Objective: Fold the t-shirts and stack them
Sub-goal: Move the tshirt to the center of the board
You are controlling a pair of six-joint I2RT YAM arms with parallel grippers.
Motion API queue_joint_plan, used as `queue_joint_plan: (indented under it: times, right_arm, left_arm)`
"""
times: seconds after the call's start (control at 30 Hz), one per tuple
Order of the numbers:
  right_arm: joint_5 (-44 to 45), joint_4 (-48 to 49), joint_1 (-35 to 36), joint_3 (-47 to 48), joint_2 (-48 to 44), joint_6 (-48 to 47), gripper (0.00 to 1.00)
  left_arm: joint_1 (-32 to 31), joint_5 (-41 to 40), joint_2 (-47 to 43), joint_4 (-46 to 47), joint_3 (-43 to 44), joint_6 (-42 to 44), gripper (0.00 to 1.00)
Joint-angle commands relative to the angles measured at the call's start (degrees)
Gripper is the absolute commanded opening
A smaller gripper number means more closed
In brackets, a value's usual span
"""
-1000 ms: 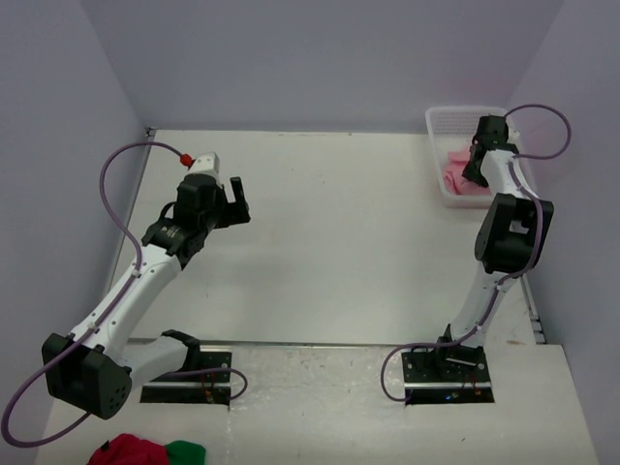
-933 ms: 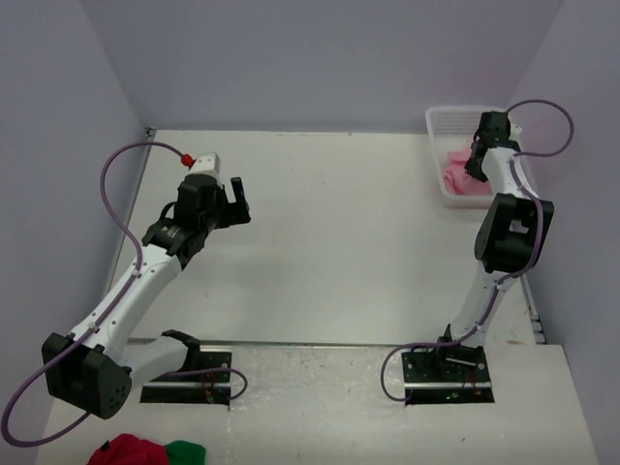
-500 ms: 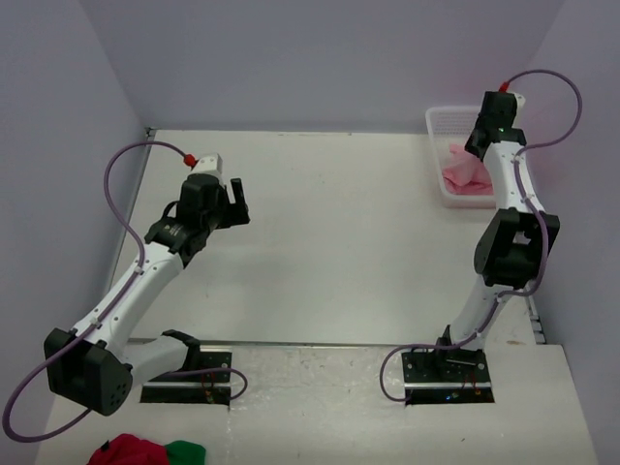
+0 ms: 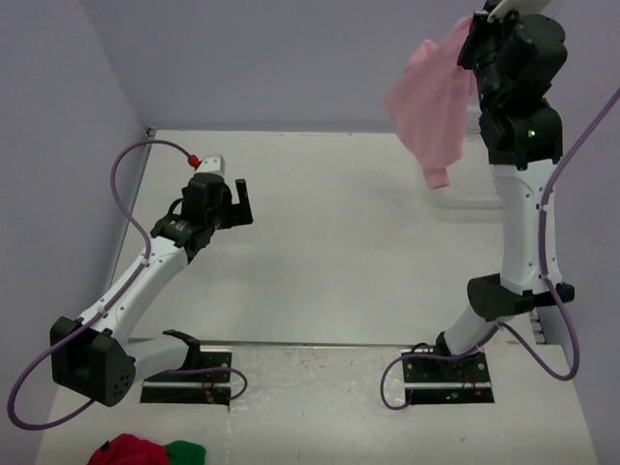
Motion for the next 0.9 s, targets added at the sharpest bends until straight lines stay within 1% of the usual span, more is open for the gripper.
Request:
queue_joint_plan:
  times: [0.0,0.03,0.07,0.1,0.13,0.17,0.23,0.3,0.33,0.37,0.43,0.47,0.5,0.53,0.57,0.6,0.8,0.87]
  right_arm:
    - [0.2,-0.7,5.5,4.0,-6.8,-8.3,0.0]
    - [-1.1,0.0,7.1,2.9,-8.5,-9.1,0.0]
    - [-1.7,1.8,10.2,0.1,-10.2,-10.5,0.0]
    - [-1.9,2.4,11.7,-0.9,-12.9,-11.1,0.0]
    - [-2.8,2.3,13.1,-1.4,-13.7,-11.3,0.0]
    - [-3.4,0.4,15.4,-0.6,-14.3,-11.1,0.0]
    - [-5.1,-2.1,17.7,-0.4,-15.8,-10.3,0.0]
    - [-7.4,-4.8,20.3,-3.6,-17.6,-8.1,0.0]
    - [-8.3,-5.1,21.3,-5.5,-19.9,-7.5,0.0]
    - [-10.2,-5.4,23.1,-9.8,-21.1,-6.0,0.0]
    - [-11.1,-5.3,24.7,-14.1,-23.4,-4.2,0.0]
    - [-12.9,-5.3,26.0,-17.9,-25.3,-3.1,0.0]
    - [-12.9,-4.7,27.5,-21.8,-27.0,-2.2,0.0]
    - [-12.6,-4.7,27.6,-21.8,-27.0,-2.2,0.0]
    - [-13.5,-4.6,28.5,-24.4,-28.1,-1.3,0.0]
    - [-14.6,-5.1,29.0,-24.8,-28.1,-0.8,0.0]
    - [-16.6,-9.5,37.5,-26.5,-26.5,-0.8,0.0]
    - [-16.6,-10.1,39.5,-27.8,-25.3,1.3,0.0]
  left_arm:
    - [-0.2,-2.2,-0.2,-0.5,3.0,-1.0,1.0]
    - [-0.2,-2.2,-0.3,-0.4,3.4,-1.2,1.0]
    - [-0.2,-2.0,-0.5,-0.4,3.7,-1.3,1.0]
    - [-0.2,-0.8,-0.4,-0.4,4.0,-1.2,1.0]
    - [-0.2,-0.3,-0.6,-0.4,4.2,-0.8,1.0]
    - [-0.2,0.3,-0.8,-0.4,4.7,-0.6,1.0]
    - [-0.3,2.1,-1.7,-0.4,4.9,-0.6,1.0]
    - [-0.3,3.1,-3.0,-0.3,4.9,-0.6,0.98]
    - [-0.3,3.4,-4.3,-0.4,4.9,-0.7,0.98]
    - [-0.3,3.4,-4.9,-0.7,4.9,-0.8,0.97]
    - [-0.3,3.3,-6.9,-1.0,5.3,-1.0,0.97]
    - [-0.3,3.0,-7.5,-1.4,5.7,-1.0,0.97]
    - [-0.3,2.9,-8.6,-1.7,6.1,-1.0,0.96]
    - [-0.3,2.8,-9.1,-1.7,6.3,-1.0,0.96]
    - [-0.3,2.9,-9.3,-2.0,6.5,-1.0,0.96]
    - [-0.3,3.1,-9.6,-2.0,6.6,-0.9,0.96]
    - [-0.3,4.8,-9.6,-2.0,6.2,-1.3,0.95]
    - [-0.4,4.9,-9.8,-1.8,5.5,-1.3,0.95]
